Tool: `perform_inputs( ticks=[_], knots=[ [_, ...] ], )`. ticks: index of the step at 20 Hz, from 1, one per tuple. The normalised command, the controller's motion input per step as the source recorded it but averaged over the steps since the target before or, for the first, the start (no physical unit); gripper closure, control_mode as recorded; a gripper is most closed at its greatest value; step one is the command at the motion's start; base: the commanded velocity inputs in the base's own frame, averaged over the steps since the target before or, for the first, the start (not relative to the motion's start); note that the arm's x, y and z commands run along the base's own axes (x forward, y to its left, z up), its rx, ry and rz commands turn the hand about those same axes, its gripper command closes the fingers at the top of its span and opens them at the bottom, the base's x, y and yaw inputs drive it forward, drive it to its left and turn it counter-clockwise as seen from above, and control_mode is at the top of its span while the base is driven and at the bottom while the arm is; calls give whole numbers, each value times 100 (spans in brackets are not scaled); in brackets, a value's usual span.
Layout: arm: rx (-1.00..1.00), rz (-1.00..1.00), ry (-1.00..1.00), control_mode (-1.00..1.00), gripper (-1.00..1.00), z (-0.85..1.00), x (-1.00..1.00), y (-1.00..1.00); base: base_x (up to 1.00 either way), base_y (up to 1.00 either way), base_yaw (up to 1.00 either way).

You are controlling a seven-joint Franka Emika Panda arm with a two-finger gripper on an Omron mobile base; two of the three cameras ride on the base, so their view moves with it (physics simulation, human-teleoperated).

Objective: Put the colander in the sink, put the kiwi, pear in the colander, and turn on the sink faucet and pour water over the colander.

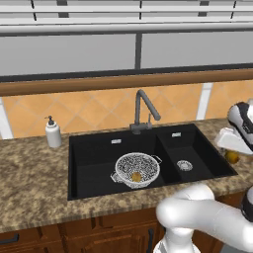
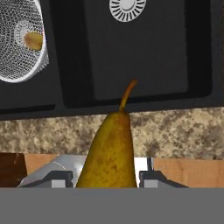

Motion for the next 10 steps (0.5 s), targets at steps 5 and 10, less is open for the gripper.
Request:
perform_inputs(
  ticks=[5, 10],
  knots=[
    [-6, -26, 0, -100, 100, 30, -8, 100, 0, 0, 0],
    [-12, -17, 0, -100, 100, 12, -1, 100, 0, 0, 0]
  ],
)
